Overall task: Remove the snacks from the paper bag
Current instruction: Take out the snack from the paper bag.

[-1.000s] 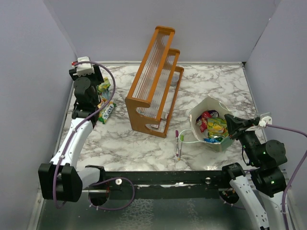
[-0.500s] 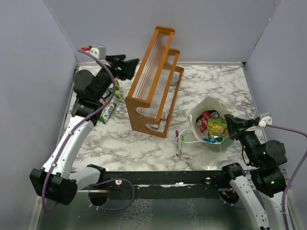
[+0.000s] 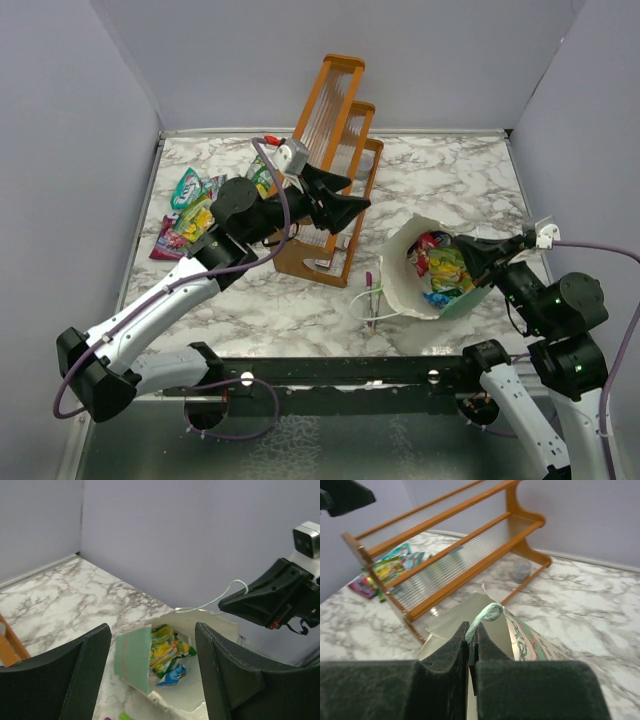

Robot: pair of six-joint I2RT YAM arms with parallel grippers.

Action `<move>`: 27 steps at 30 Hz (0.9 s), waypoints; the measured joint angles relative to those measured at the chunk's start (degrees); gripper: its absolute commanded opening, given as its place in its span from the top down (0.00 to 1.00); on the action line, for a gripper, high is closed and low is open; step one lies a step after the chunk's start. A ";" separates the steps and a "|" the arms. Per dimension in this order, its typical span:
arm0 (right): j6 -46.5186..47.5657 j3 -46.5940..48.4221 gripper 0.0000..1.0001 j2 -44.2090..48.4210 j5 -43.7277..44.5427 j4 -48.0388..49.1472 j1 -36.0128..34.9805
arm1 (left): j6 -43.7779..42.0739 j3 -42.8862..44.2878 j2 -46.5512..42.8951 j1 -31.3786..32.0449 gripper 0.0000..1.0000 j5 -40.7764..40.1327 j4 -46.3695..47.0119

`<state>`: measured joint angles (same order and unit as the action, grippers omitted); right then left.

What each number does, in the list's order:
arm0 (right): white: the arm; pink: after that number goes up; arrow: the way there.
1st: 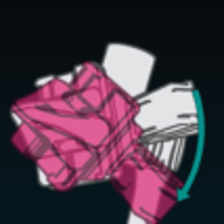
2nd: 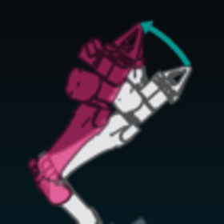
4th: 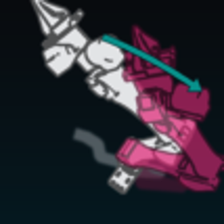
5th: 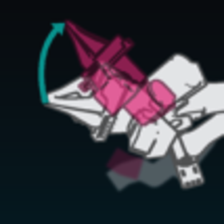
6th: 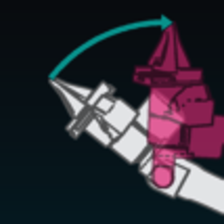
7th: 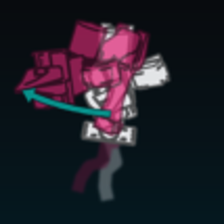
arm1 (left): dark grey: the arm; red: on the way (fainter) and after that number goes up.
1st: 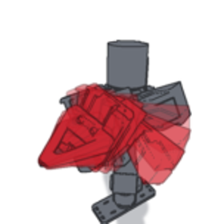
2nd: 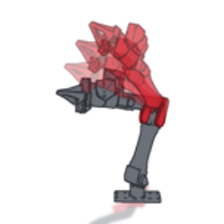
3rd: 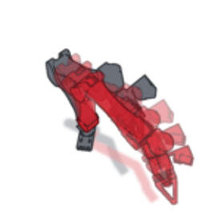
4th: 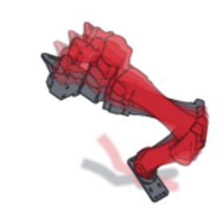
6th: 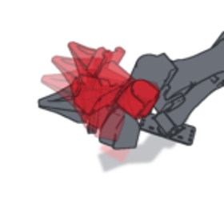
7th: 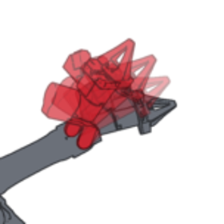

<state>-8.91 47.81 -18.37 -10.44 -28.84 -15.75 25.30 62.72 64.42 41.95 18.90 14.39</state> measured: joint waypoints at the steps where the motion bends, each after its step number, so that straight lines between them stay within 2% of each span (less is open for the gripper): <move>1: -0.68 0.94 0.98 -0.79 -2.54 -0.48 0.00 | -0.24 0.00 -0.04 1.03 0.30 0.00 -0.09; 7: -3.89 0.22 0.98 -1.49 -19.19 -1.97 0.00 | -1.90 -1.81 -0.87 8.41 0.34 -0.07 0.13; 11: -4.55 -0.76 0.98 -1.60 -25.81 -4.98 0.00 | -4.24 -6.03 -1.75 14.45 0.35 -1.51 -0.02; 19: -4.87 1.11 0.98 -1.79 -25.79 -14.75 0.00 | -8.44 -19.02 -7.76 27.65 0.39 -10.73 1.09; 23: -8.59 1.33 0.98 -0.57 -24.37 -19.19 0.00 | -10.36 -20.33 -5.97 33.53 0.42 -16.57 2.40; 27: -13.79 -3.21 0.98 4.31 -26.88 -19.30 0.00 | -12.02 -20.31 -2.99 36.33 0.44 -20.76 3.80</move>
<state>-22.70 44.60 -14.06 -37.32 -48.14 -15.75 13.28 42.41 61.43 78.28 -1.87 18.20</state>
